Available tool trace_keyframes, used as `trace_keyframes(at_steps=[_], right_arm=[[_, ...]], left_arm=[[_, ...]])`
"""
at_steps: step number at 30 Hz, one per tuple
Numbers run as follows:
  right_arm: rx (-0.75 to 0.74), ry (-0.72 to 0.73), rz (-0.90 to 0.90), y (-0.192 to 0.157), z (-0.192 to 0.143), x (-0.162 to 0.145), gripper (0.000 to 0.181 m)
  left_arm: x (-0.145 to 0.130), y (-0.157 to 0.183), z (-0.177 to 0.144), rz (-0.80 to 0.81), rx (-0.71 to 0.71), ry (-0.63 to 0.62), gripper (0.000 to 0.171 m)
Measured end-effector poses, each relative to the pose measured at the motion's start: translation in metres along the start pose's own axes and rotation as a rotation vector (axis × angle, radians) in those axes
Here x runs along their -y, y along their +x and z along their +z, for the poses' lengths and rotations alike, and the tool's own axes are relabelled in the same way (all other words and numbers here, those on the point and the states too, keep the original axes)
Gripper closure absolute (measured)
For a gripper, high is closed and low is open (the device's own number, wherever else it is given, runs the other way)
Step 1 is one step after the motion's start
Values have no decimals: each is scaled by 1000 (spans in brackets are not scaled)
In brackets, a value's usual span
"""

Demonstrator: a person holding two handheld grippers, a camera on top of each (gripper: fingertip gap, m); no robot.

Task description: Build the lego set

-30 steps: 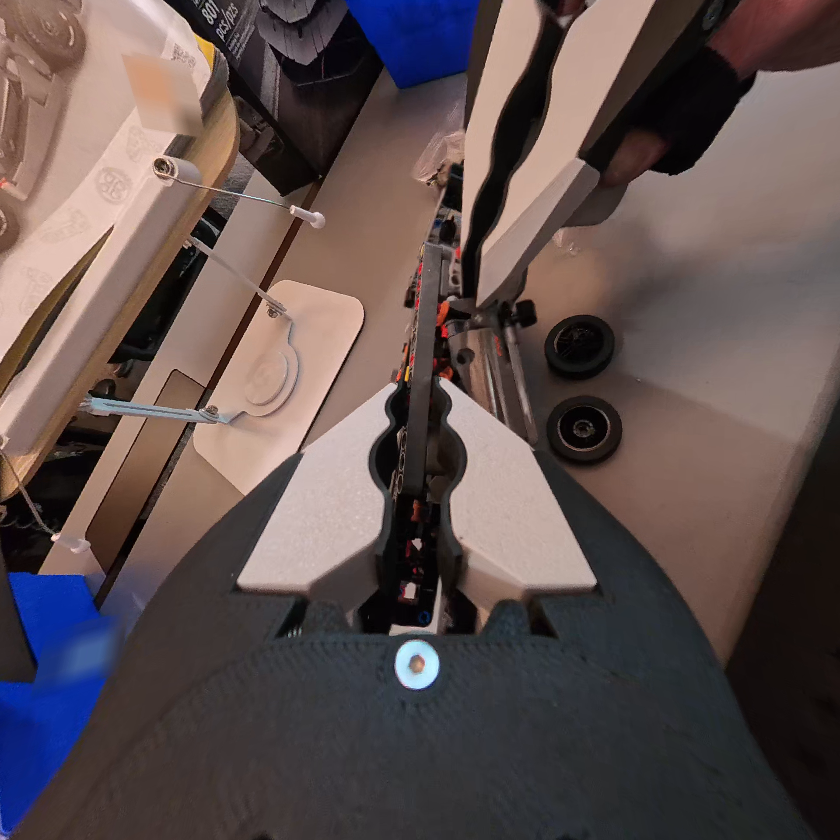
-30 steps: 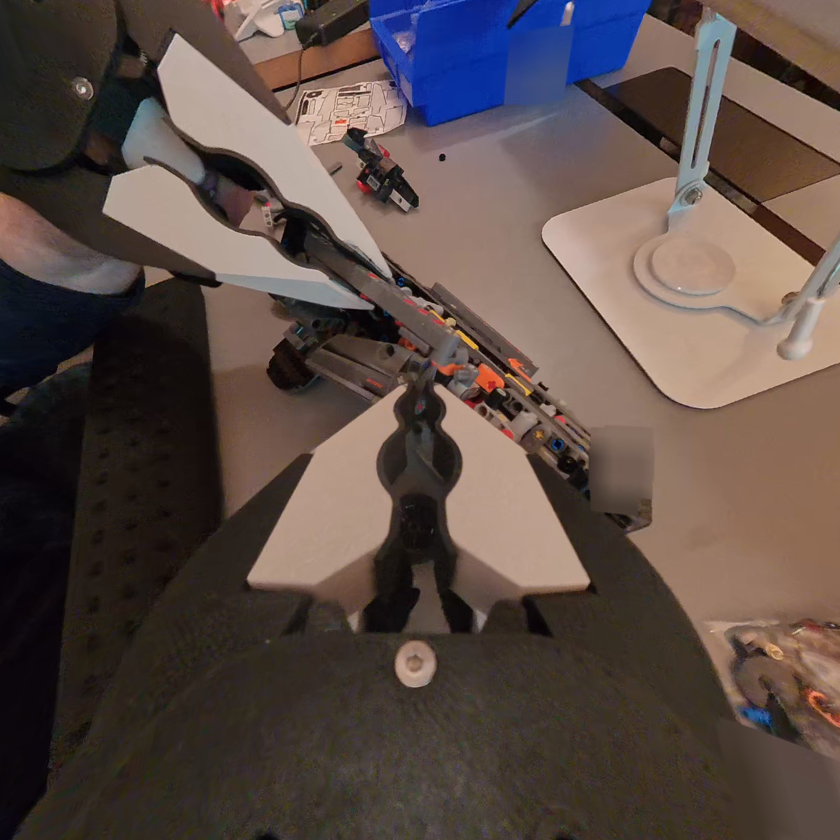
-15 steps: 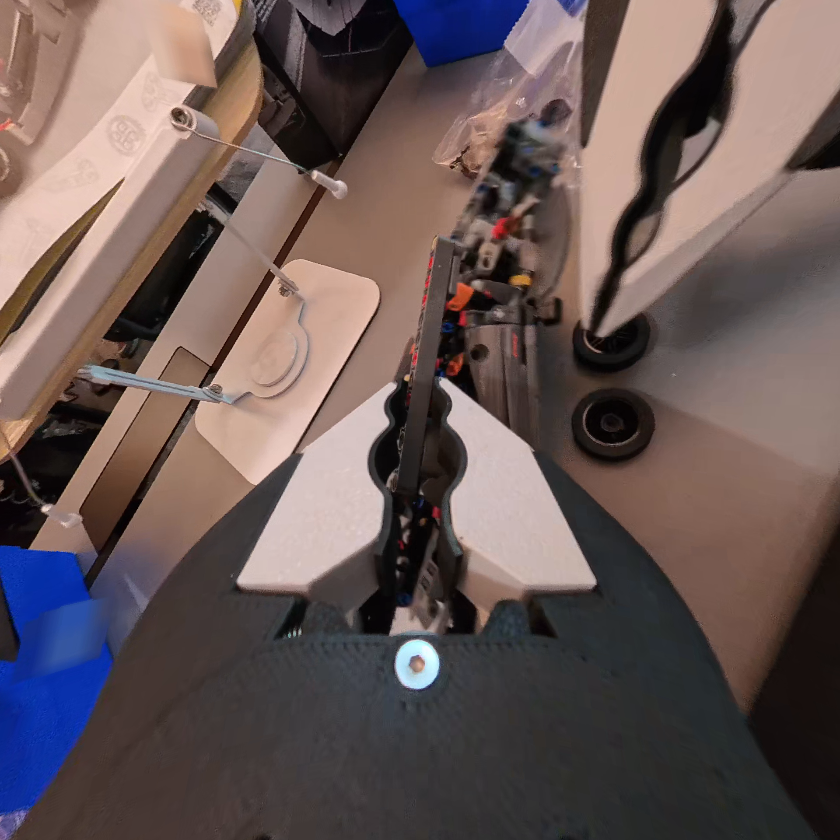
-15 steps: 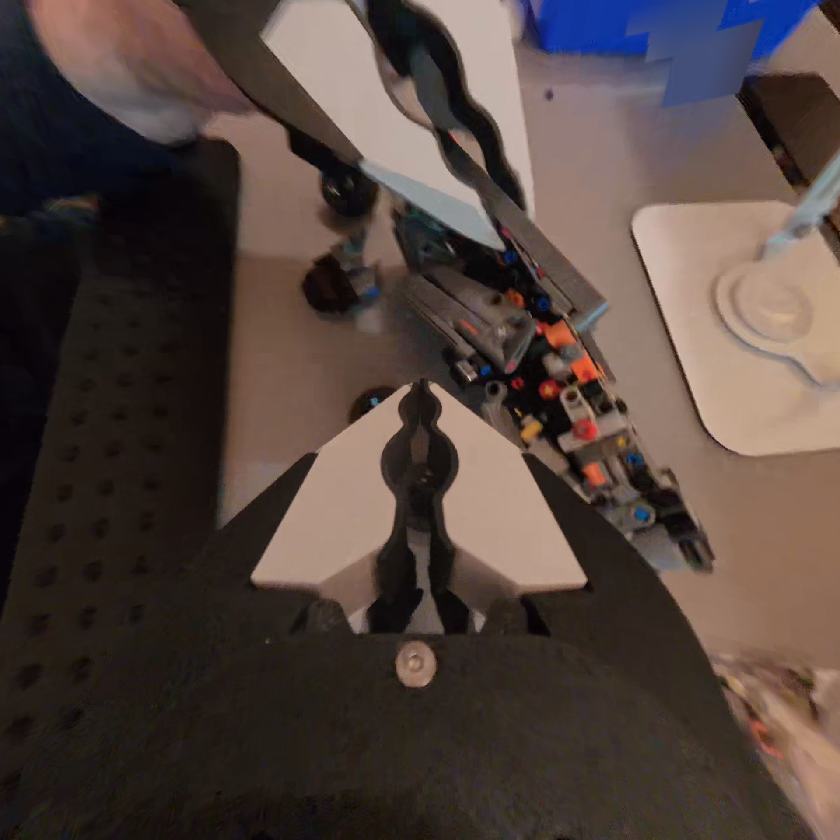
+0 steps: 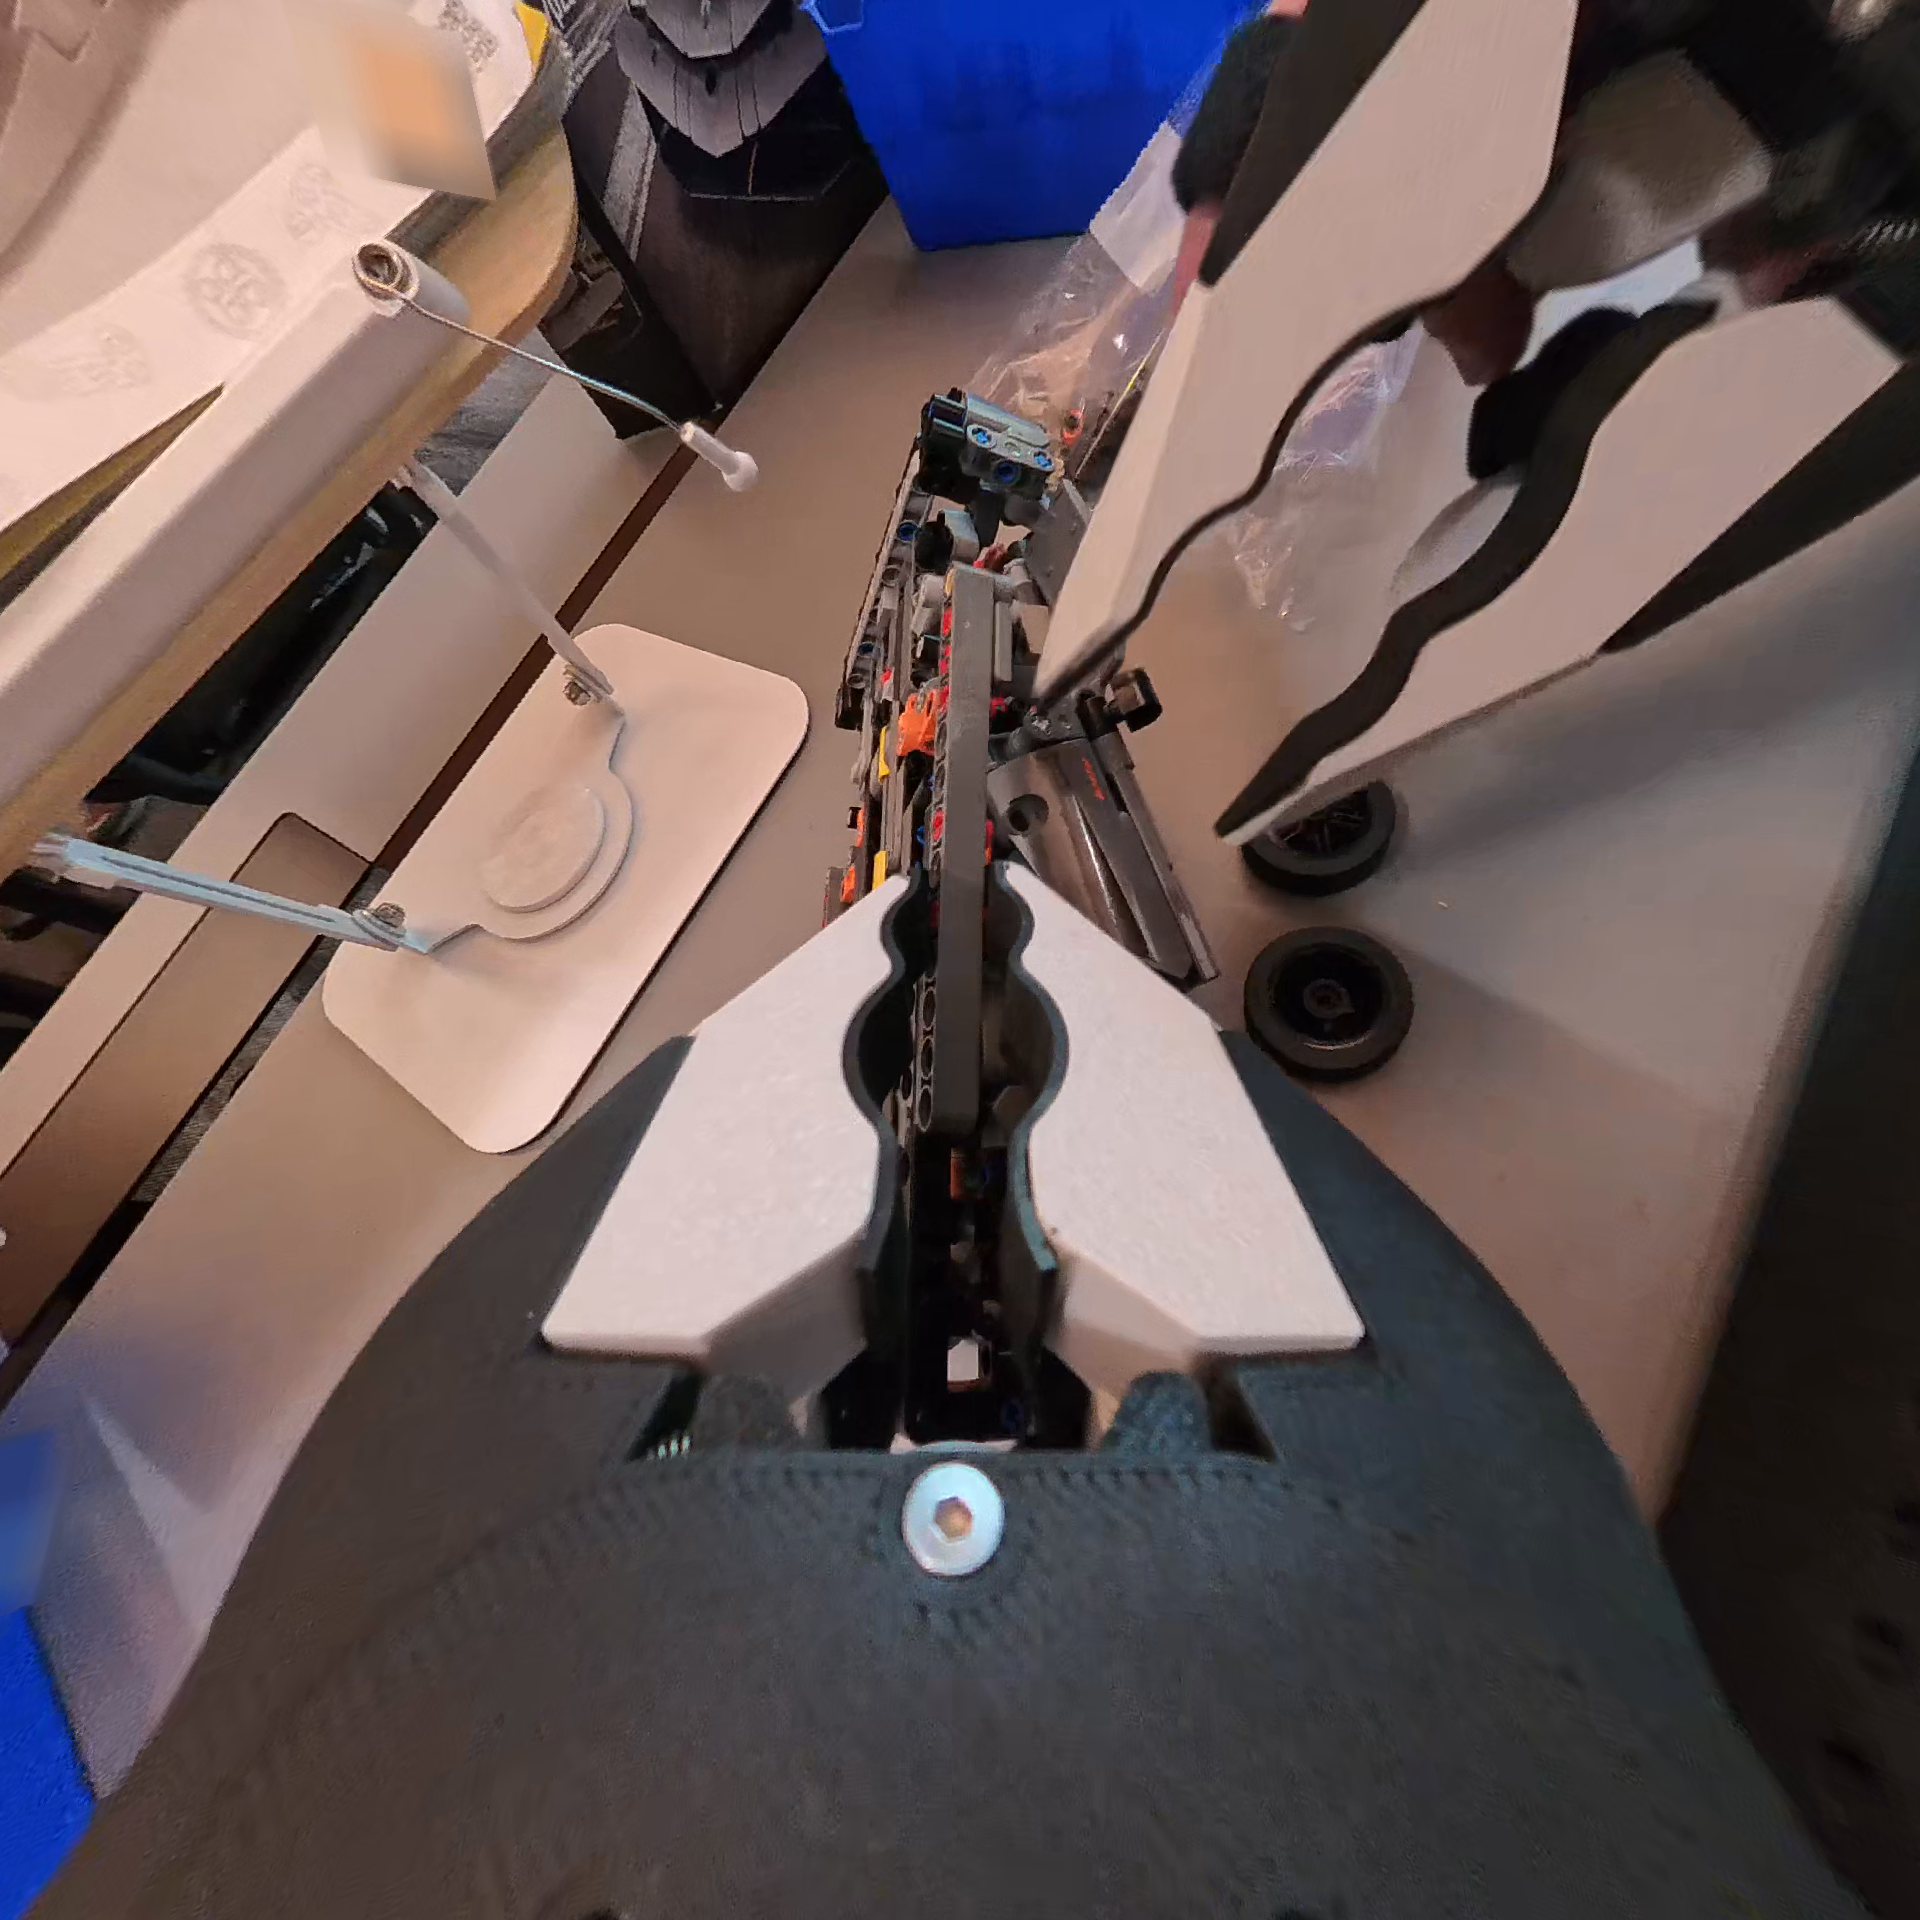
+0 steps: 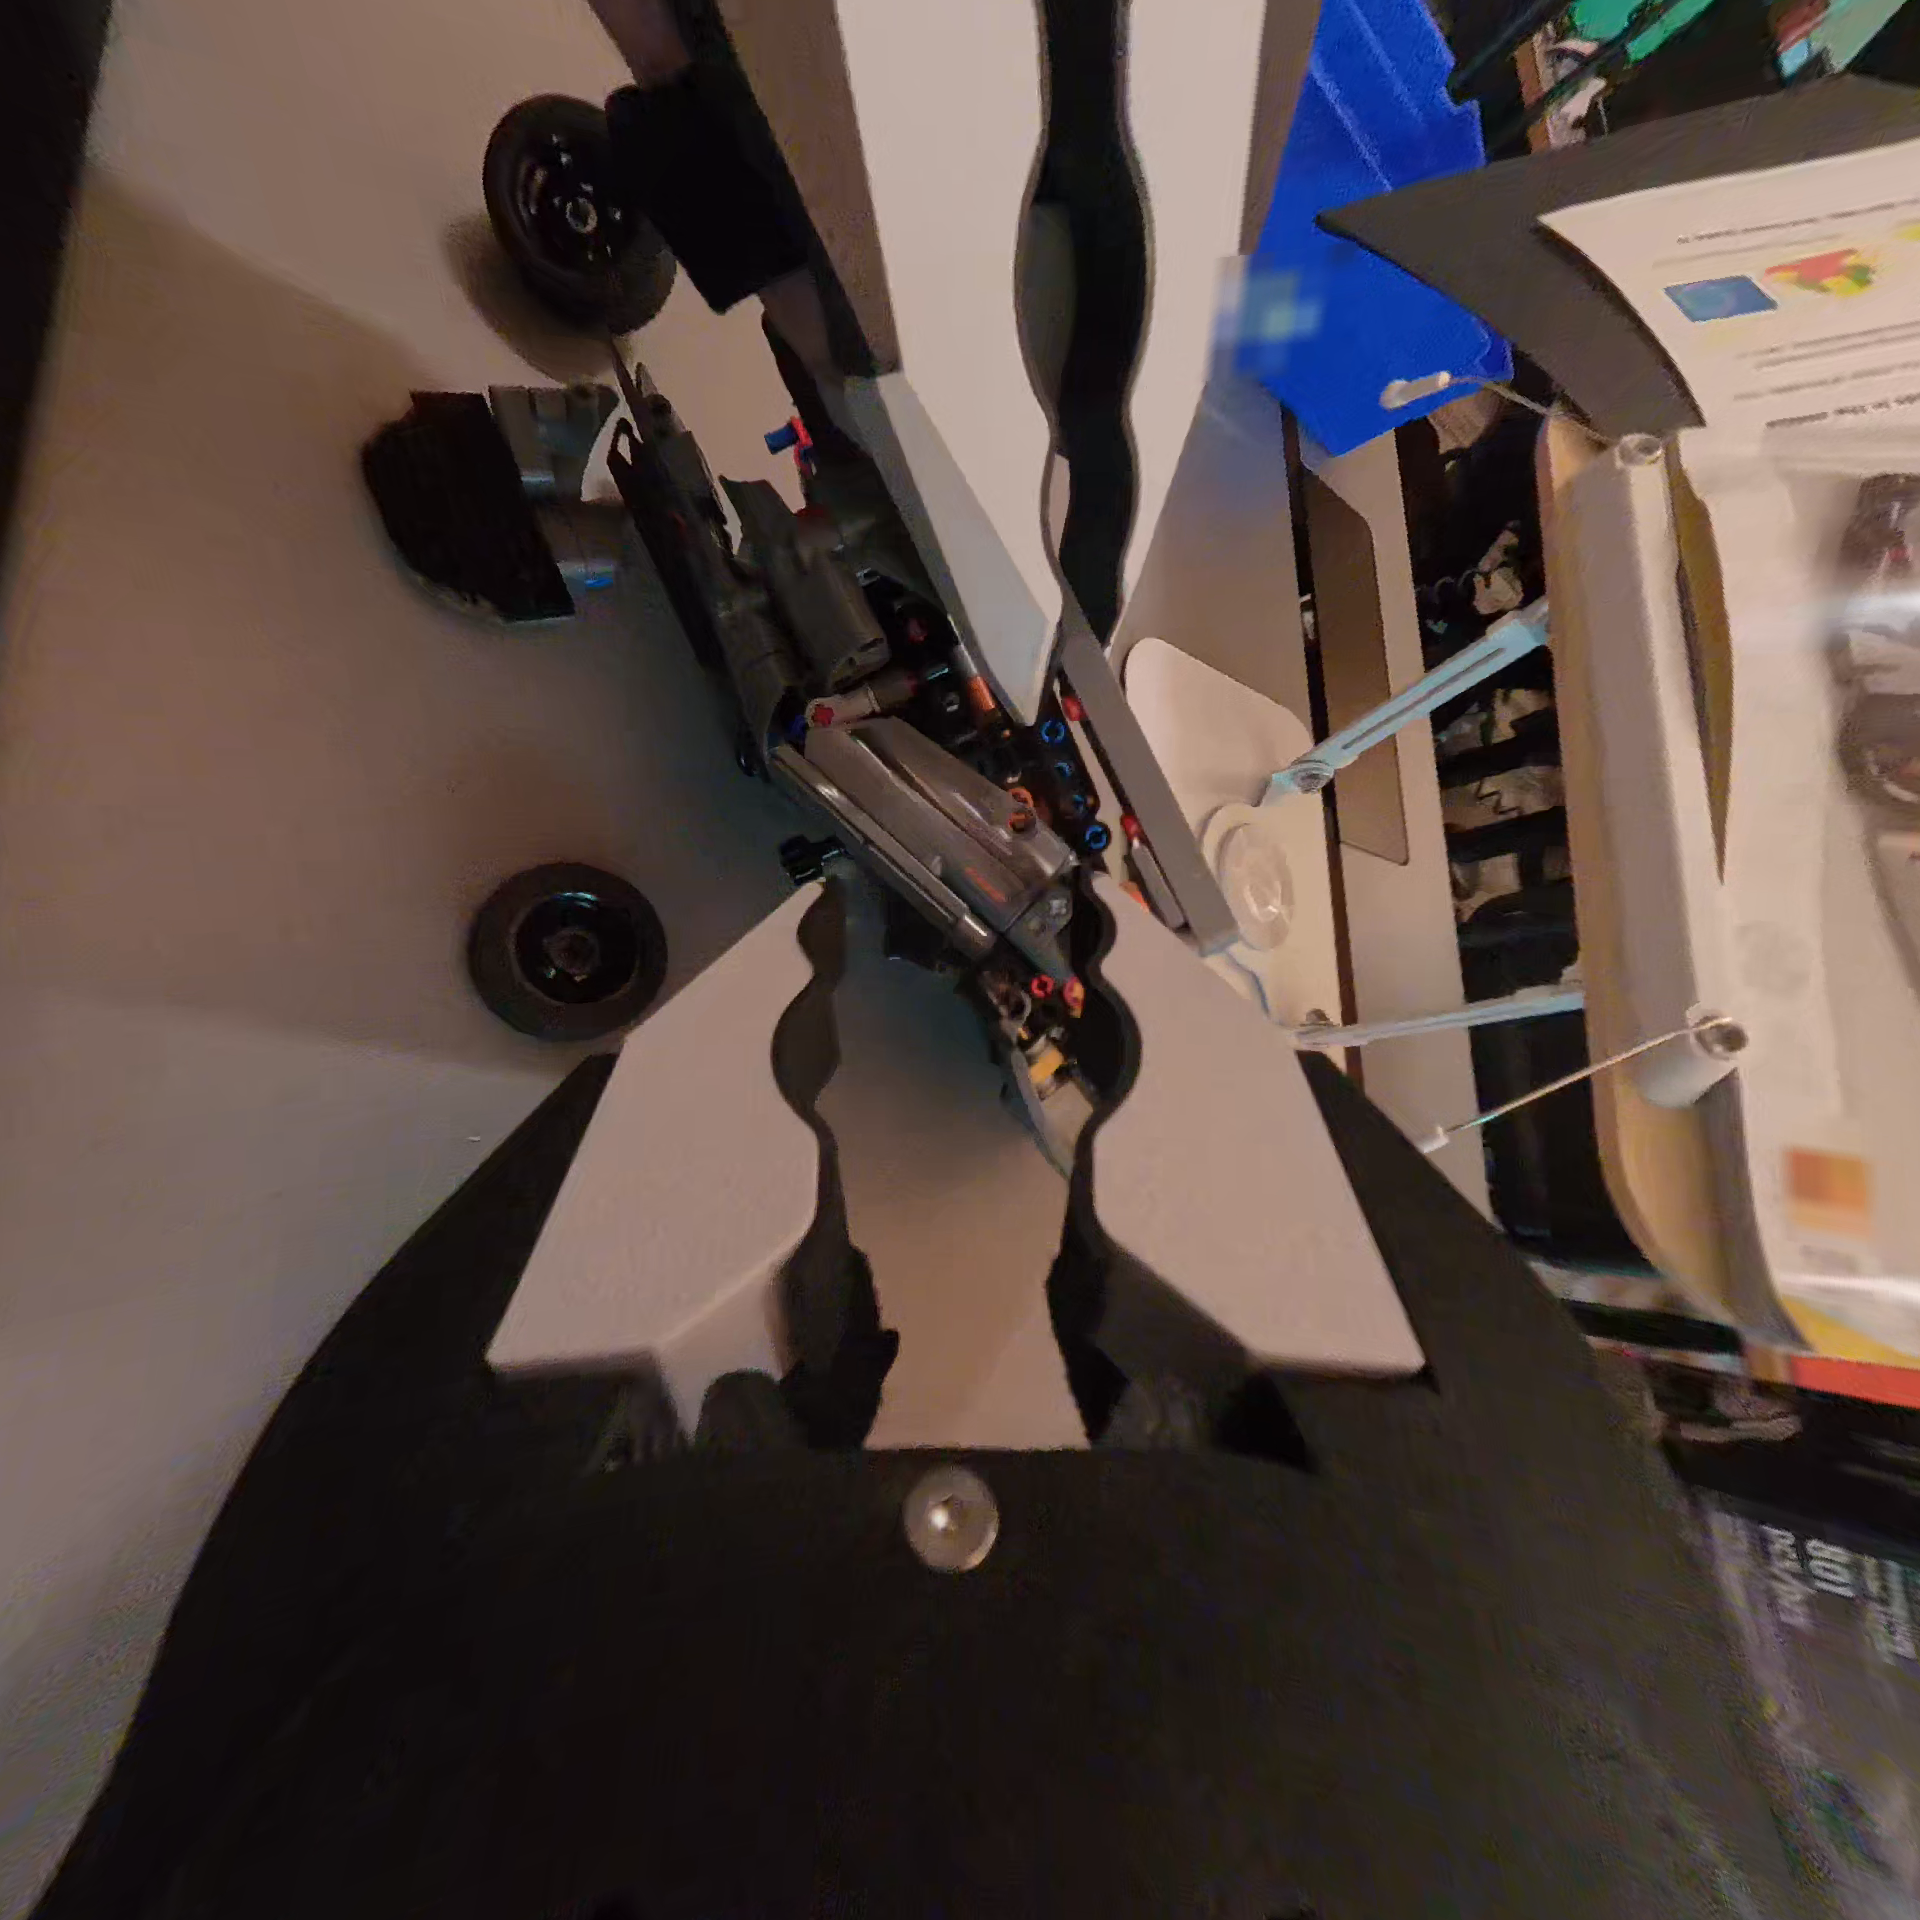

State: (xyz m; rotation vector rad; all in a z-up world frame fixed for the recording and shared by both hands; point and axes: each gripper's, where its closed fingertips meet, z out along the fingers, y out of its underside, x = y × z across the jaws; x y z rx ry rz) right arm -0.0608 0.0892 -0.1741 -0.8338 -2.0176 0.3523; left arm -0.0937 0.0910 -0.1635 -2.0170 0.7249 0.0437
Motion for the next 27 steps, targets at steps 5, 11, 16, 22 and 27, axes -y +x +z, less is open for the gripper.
trace_keyframes(at_steps=[5, 11, 16, 22, 27], right_arm=[[-67, -114, -212, 6, 16, -8, 137], [-48, -186, -263, 10, 23, -10, 144], [10, -140, -211, 4, 16, -7, 150], [75, -66, -60, 1, 11, -6, 151], [127, -14, 85, 2, 9, -4, 153]], left_arm=[[1, -2, 0, -61, -40, 21, 163], [-1, -6, 1, -75, -44, 12, 164], [-5, -10, 3, -68, -19, -2, 163], [-3, -6, 5, -40, -16, -4, 163], [-3, -4, 5, -41, -31, 14, 163]])
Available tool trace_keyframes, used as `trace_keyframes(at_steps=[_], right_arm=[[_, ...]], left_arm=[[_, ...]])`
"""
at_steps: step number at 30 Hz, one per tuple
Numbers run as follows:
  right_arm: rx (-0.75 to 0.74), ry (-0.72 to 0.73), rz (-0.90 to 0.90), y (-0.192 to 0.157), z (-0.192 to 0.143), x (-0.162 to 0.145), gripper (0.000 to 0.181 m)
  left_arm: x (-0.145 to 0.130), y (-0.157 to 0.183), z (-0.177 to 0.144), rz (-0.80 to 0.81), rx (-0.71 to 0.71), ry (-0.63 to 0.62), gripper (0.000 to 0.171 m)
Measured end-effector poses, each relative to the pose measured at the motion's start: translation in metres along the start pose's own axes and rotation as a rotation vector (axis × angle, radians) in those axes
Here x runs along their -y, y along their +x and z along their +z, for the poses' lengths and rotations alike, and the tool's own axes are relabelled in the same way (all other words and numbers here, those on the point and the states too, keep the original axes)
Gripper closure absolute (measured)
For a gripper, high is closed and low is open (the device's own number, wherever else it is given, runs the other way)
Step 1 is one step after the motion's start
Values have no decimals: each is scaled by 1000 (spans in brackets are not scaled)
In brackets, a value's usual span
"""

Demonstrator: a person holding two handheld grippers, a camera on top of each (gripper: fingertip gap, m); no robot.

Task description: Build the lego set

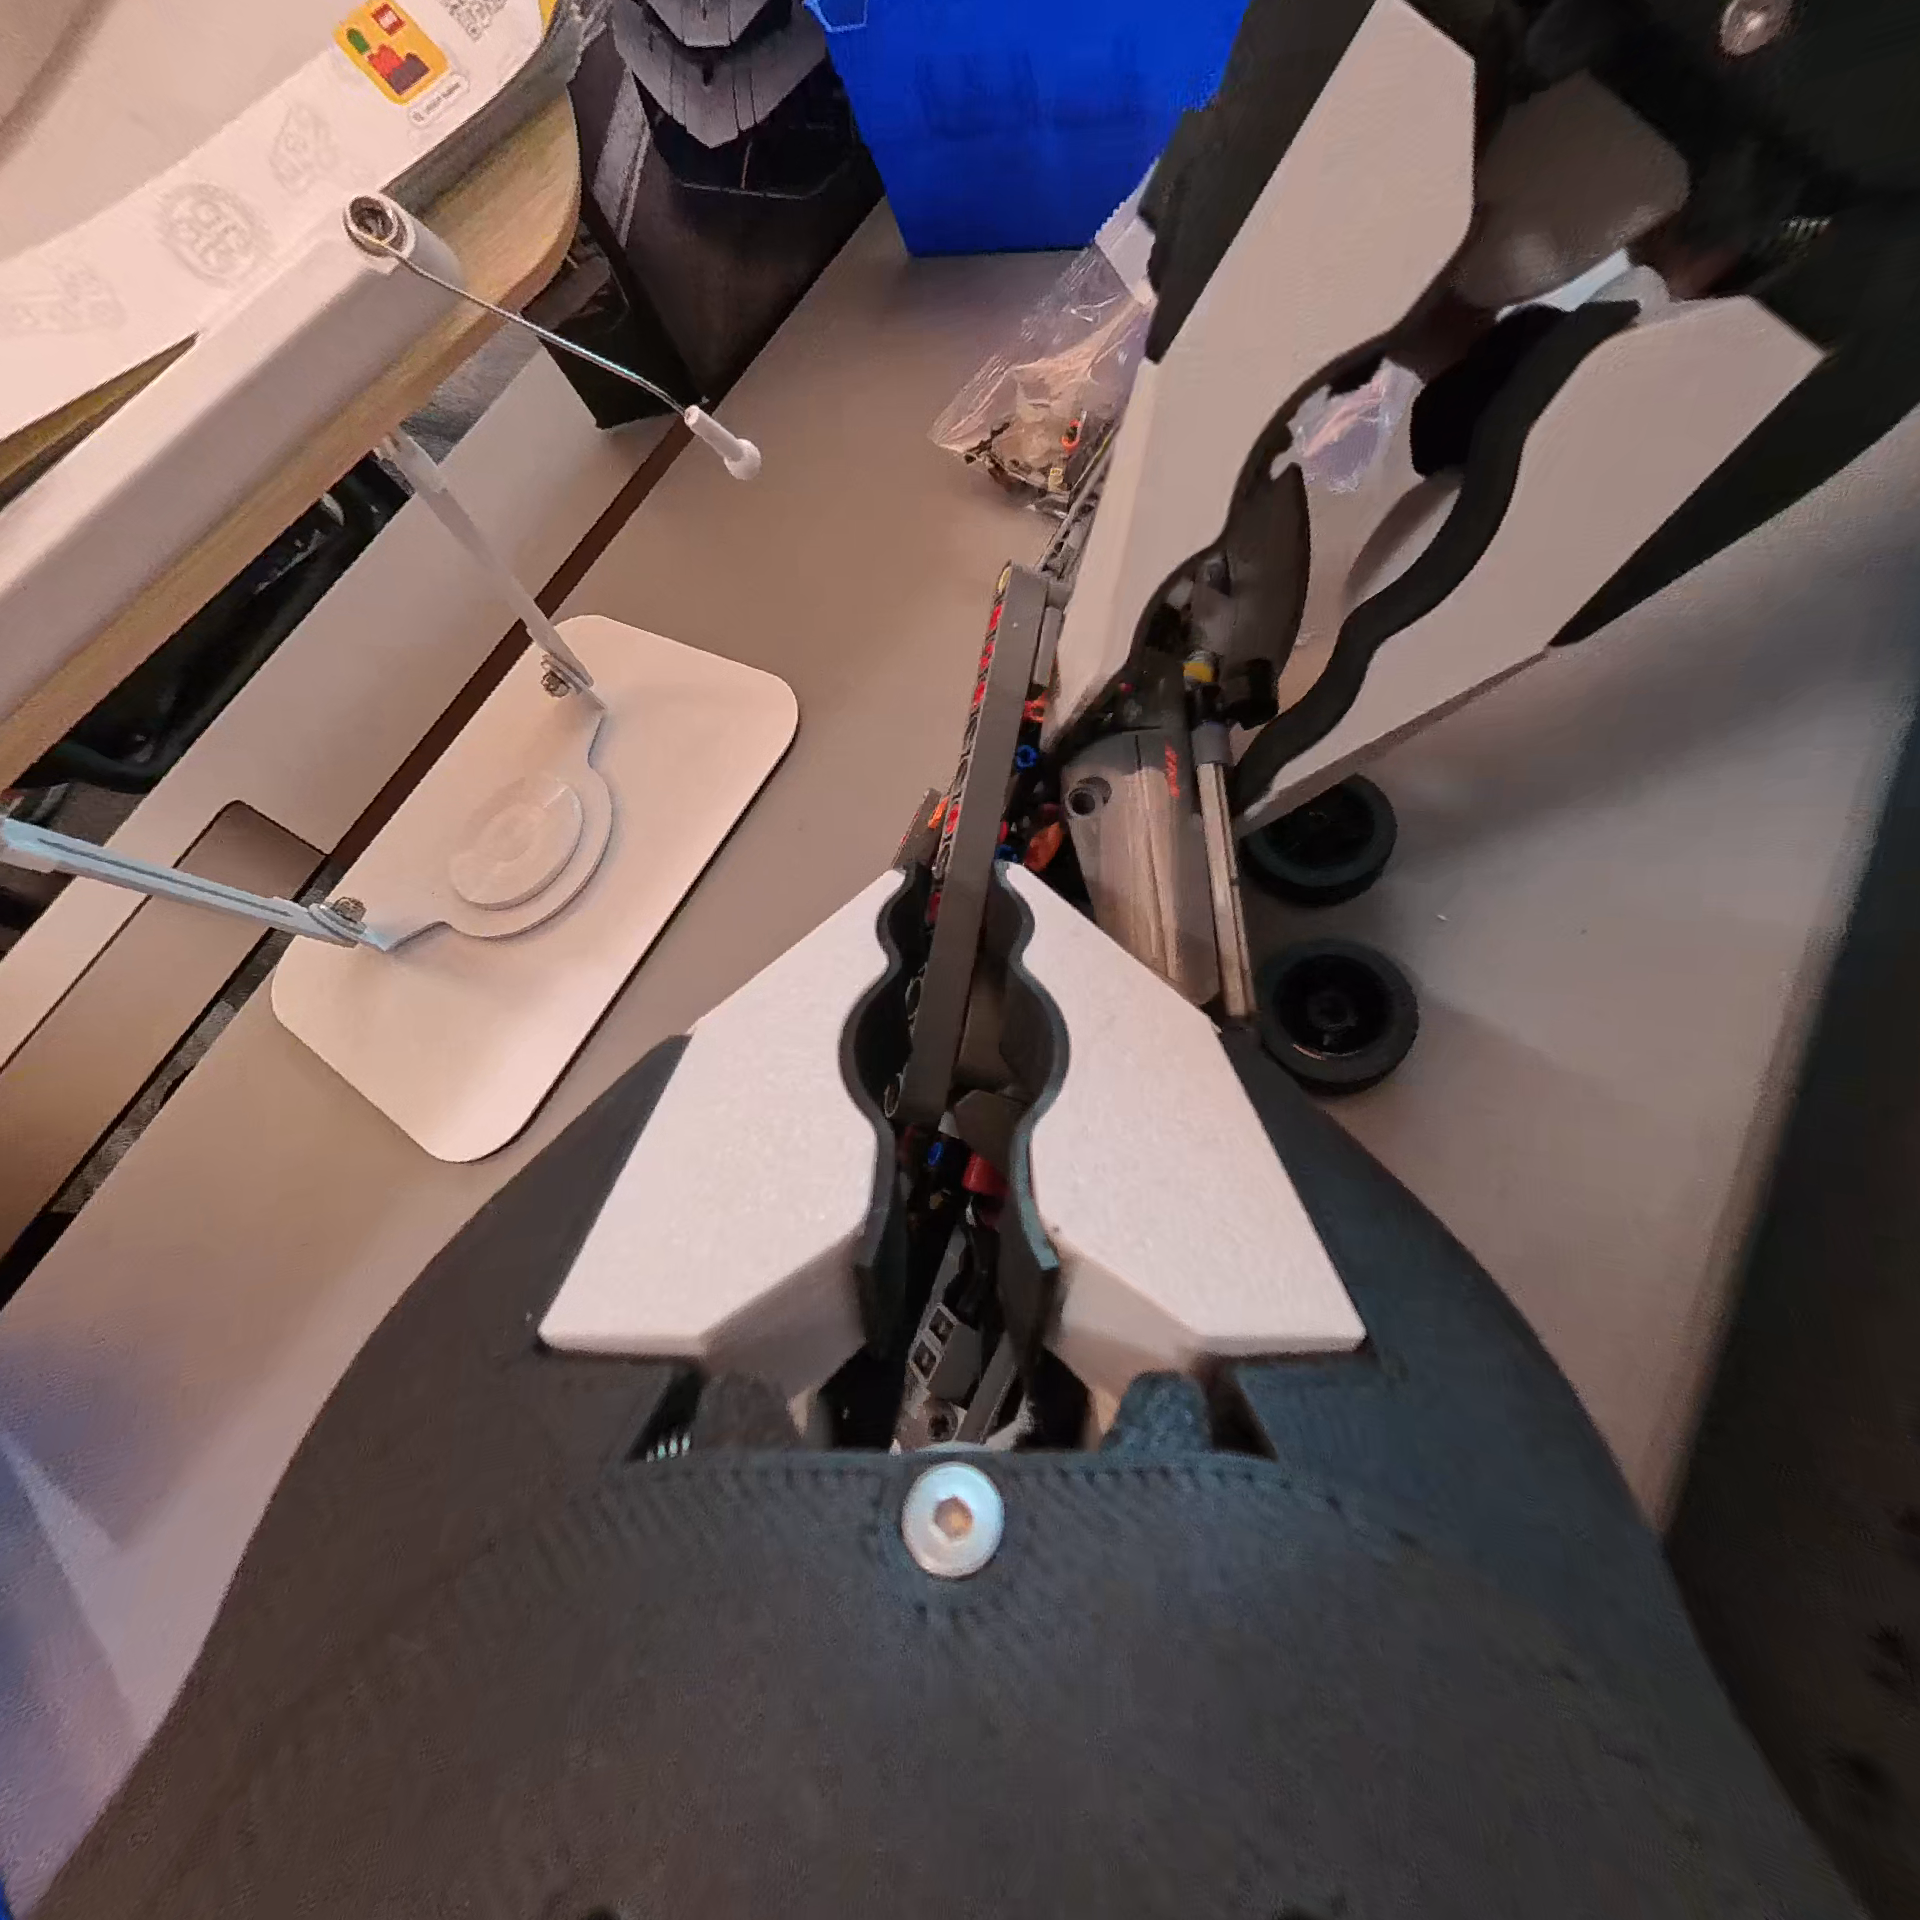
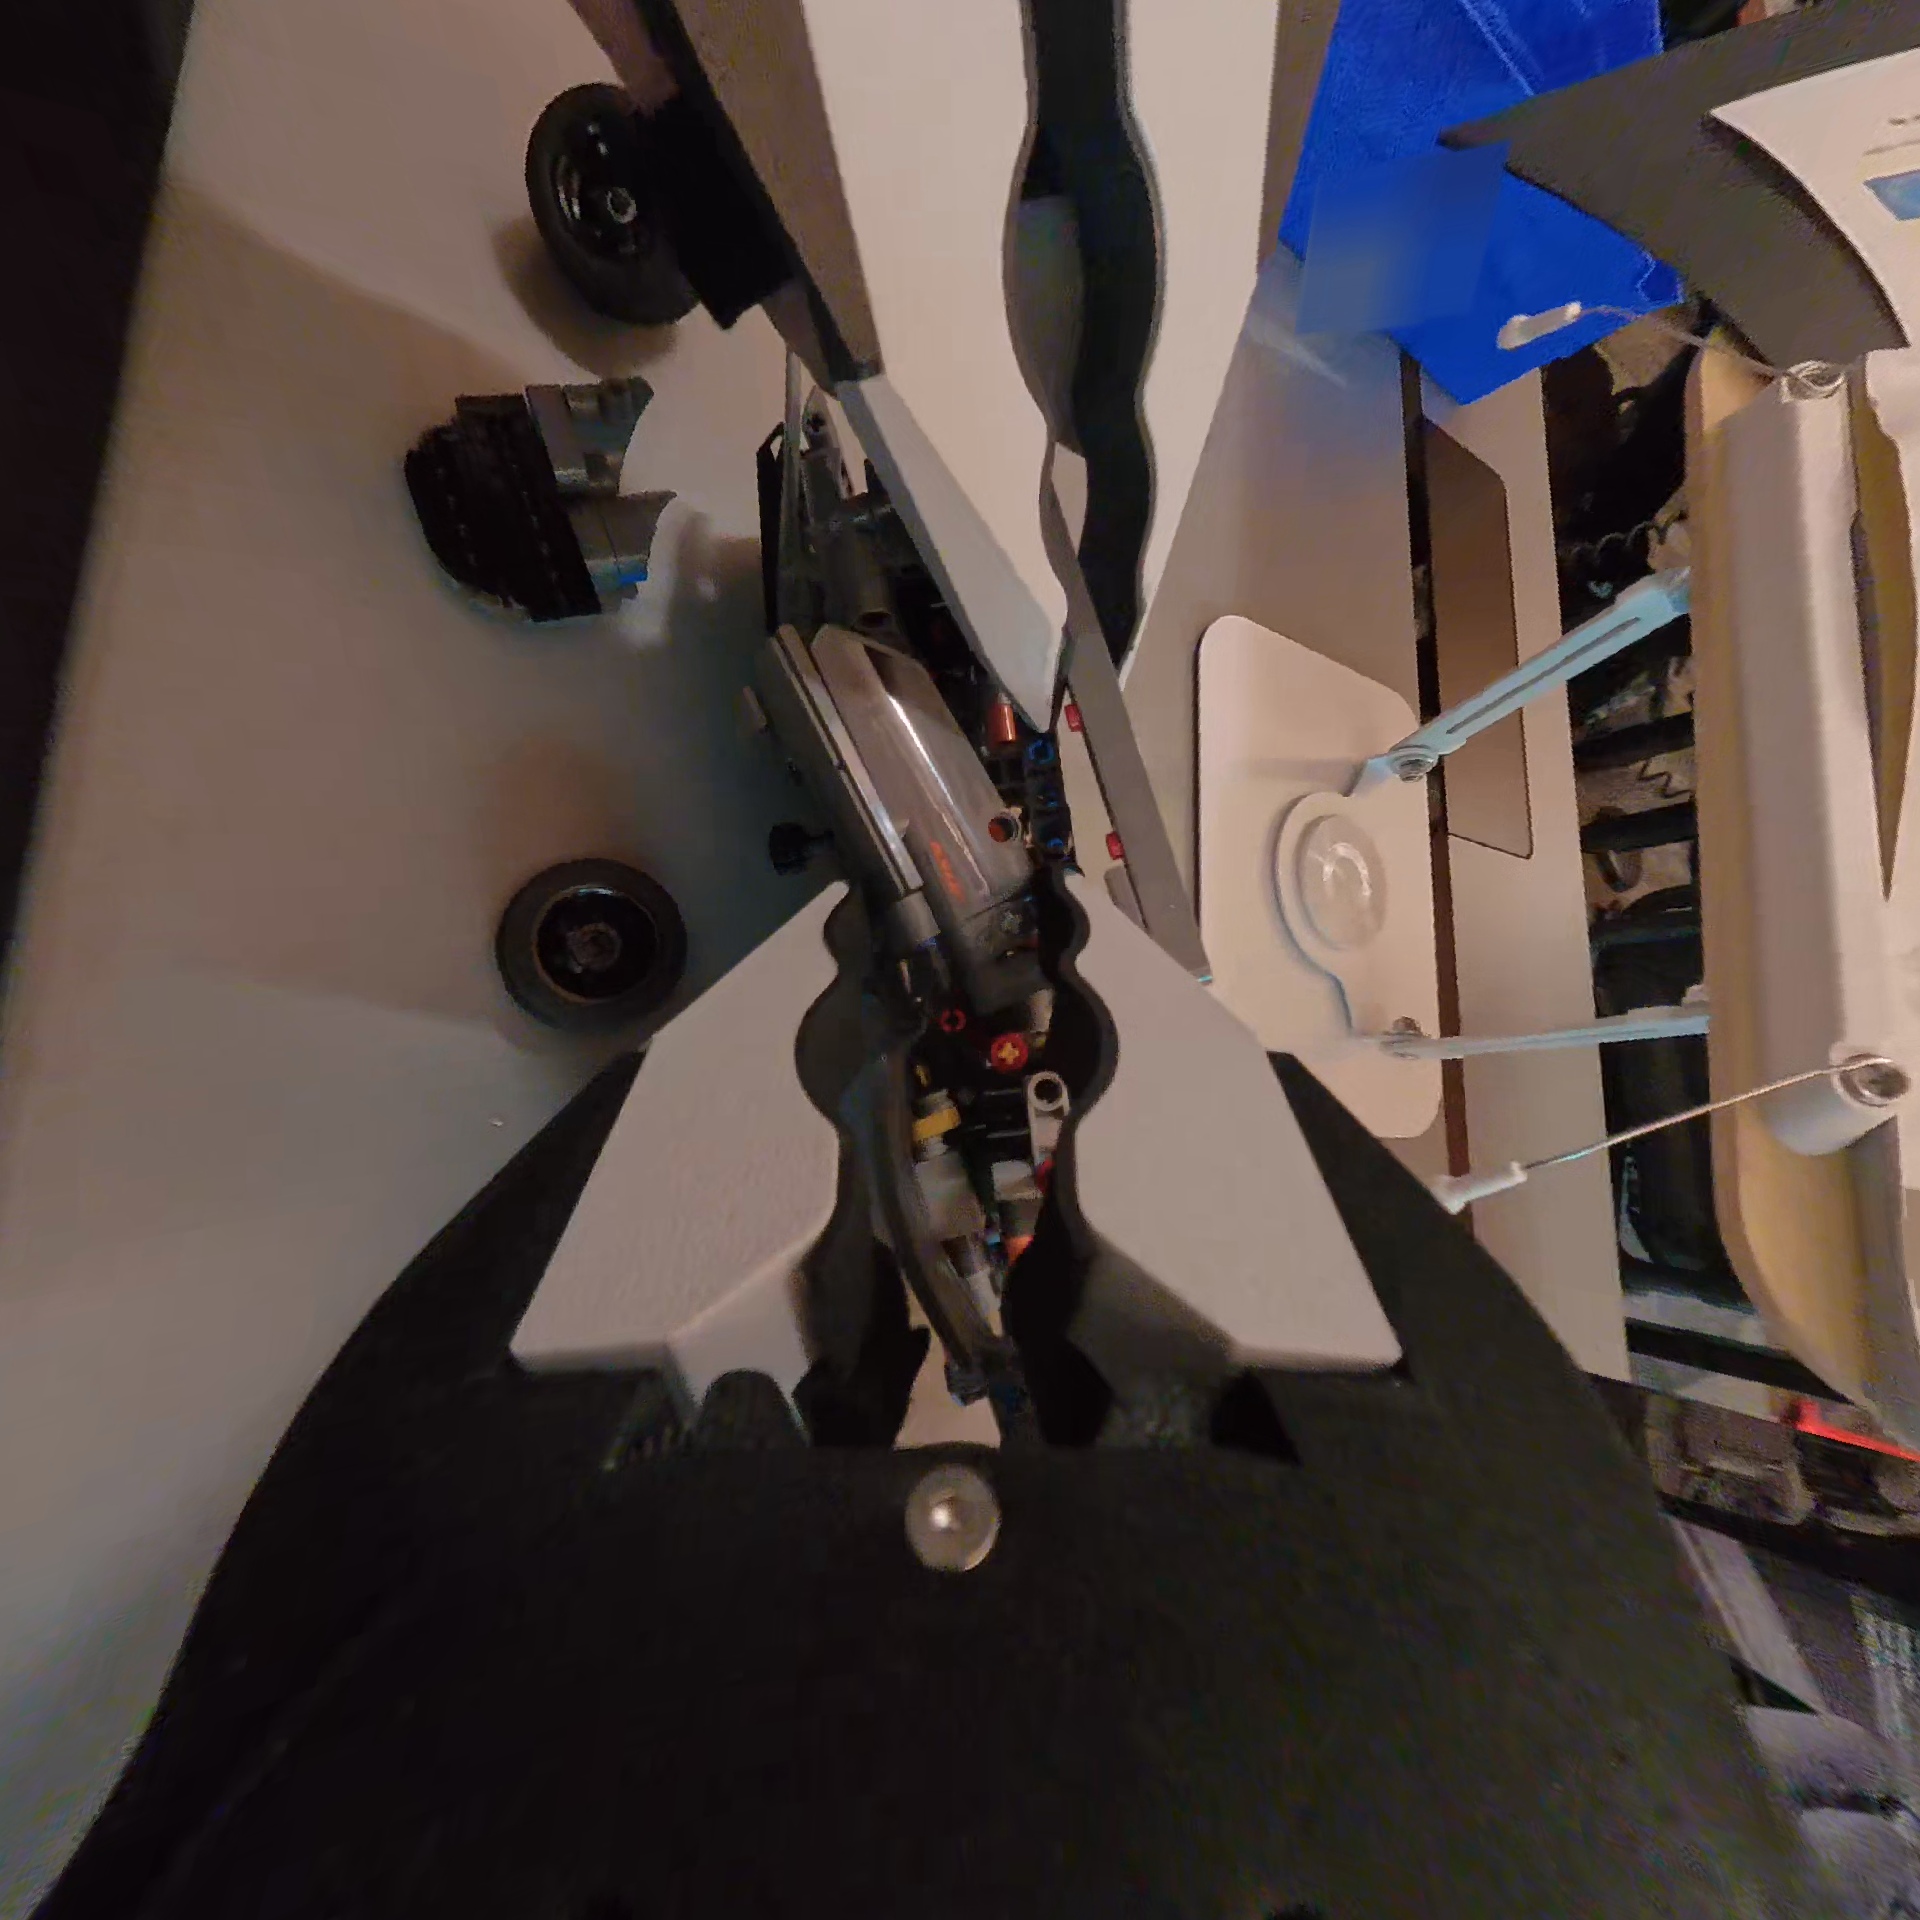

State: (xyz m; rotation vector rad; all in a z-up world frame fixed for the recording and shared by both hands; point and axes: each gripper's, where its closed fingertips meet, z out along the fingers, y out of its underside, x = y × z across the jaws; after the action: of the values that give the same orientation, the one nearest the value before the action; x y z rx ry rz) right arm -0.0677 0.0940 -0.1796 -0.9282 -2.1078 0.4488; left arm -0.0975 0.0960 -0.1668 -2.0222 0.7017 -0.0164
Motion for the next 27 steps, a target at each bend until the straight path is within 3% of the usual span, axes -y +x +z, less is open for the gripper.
trace_keyframes(at_steps=[5, 19, 27], right_arm=[[-19, 90, 147, 3, -1, 2, 153], [-420, -162, -299, -16, -6, 5, 155], [-269, 69, 141, -9, -16, 9, 158]], left_arm=[[1, -1, 1, -26, -16, 23, 162], [4, 3, 1, -41, -51, 57, 162], [9, 6, 4, -42, -60, 82, 161]])
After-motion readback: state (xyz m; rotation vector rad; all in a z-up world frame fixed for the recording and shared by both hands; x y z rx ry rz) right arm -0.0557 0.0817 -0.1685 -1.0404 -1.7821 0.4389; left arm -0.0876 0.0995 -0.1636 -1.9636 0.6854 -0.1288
